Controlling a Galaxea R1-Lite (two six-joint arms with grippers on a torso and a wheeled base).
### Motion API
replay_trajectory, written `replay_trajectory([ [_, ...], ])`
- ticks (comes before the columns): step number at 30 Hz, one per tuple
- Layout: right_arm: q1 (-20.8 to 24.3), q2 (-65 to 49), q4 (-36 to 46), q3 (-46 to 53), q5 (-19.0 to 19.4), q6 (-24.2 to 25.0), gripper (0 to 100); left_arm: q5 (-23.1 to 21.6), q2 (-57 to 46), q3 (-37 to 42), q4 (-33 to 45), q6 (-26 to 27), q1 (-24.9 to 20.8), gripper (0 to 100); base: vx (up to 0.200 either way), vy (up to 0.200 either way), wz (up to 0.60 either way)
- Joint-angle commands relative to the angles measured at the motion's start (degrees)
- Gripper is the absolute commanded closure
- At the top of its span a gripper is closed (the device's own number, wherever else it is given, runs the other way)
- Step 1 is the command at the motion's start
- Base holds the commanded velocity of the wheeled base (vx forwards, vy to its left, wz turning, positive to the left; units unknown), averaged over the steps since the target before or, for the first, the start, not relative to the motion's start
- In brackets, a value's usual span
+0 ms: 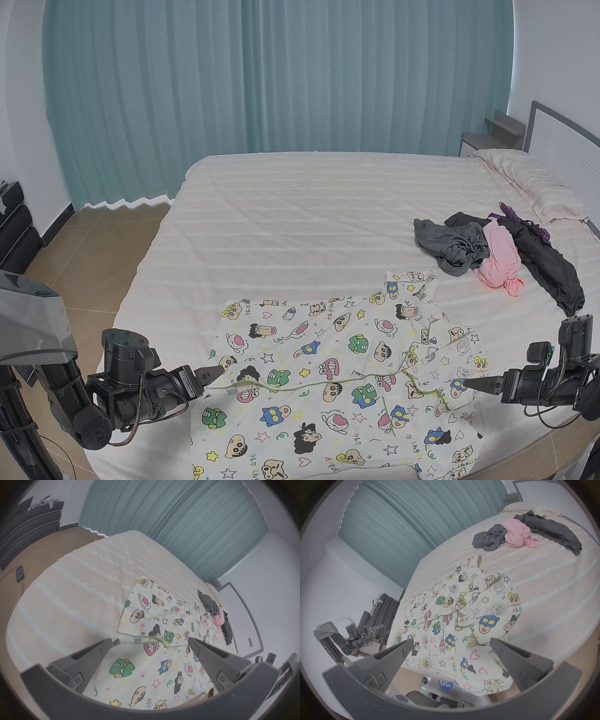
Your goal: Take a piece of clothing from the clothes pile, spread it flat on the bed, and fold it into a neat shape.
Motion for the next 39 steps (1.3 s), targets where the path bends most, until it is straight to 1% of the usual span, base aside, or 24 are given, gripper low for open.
replay_trajectory([
  [1, 0.02, 0.14, -0.04, -0.22, 0.1, 0.12, 0, -0.04, 0.83, -0.23, -0.06, -0.2, -0.1, 0, 0.0, -0.2, 0.0],
  [5, 0.02, 0.4, -0.04, -0.57, 0.1, 0.73, 0, -0.04, 0.83, -0.23, 0.03, -0.2, -0.45, 0, 0.0, -0.2, 0.0],
  [6, 0.02, 0.31, -0.04, -1.18, 0.1, 2.05, 0, -0.04, 1.09, -0.06, 0.03, -0.2, -0.97, 0, 0.0, -0.2, 0.0],
  [9, 0.02, 0.31, -0.04, -1.8, 0.01, 3.55, 0, 0.05, 2.06, 0.21, 0.03, -0.2, -1.94, 0, 0.0, -0.2, 0.0],
  [12, 0.02, 0.4, -0.04, -1.97, 0.01, 3.72, 0, 0.05, 2.94, 0.3, -0.06, -1.17, -2.91, 0, 0.0, -0.2, 0.0],
  [14, 0.11, 0.4, -0.04, -1.97, 0.01, 3.72, 0, 0.58, 3.73, 0.3, -0.06, -3.72, -4.67, 0, 0.0, -0.2, 0.0],
  [17, 0.11, 0.49, -0.04, -2.15, 0.1, 3.9, 0, 0.58, 3.73, 0.47, -0.06, -4.16, -5.54, 0, 0.0, -0.2, 0.0],
  [20, 0.11, 1.11, 0.13, -3.64, 0.1, 4.25, 0, 0.58, 3.73, 0.47, -0.06, -4.59, -5.46, 0, 0.0, 0.0, 0.0],
  [24, 1.16, 3.3, 0.13, -7.33, -0.43, 7.24, 0, 0.67, 3.38, 0.38, -0.15, -6.88, -5.46, 0, 0.0, 0.0, 0.0],
  [26, 2.57, 5.06, 0.49, -10.76, -2.45, 10.84, 0, 0.67, 3.02, 0.47, -0.15, -9.16, -5.46, 0, 0.0, 0.0, 0.0],
  [28, 3.89, 7.26, 0.57, -13.84, -4.82, 13.39, 0, 0.76, 3.02, 0.38, -0.24, -10.57, -5.28, 0, 0.0, 0.0, 0.0],
  [30, 4.94, 10.16, 0.57, -17.35, -7.72, 15.41, 0, 0.67, 3.11, 0.47, -0.68, -12.07, -5.02, 0, 0.1, 0.0, 0.0],
  [32, 5.73, 13.41, 0.84, -20.96, -10.18, 16.29, 0, 0.76, 3.29, 1.18, -0.94, -12.59, -5.02, 0, 0.2, 0.0, 0.0],
  [35, 6.44, 18.07, 2.24, -25.7, -11.32, 16.38, 0, 0.76, 3.29, 2.32, -0.94, -12.59, -5.02, 0, 0.2, 0.0, 0.0],
  [39, 6.53, 23.61, 6.02, -33.35, -11.32, 16.47, 0, 0.76, 3.73, 2.41, -1.03, -12.77, -4.84, 0, 0.0, 0.0, 0.0],
])
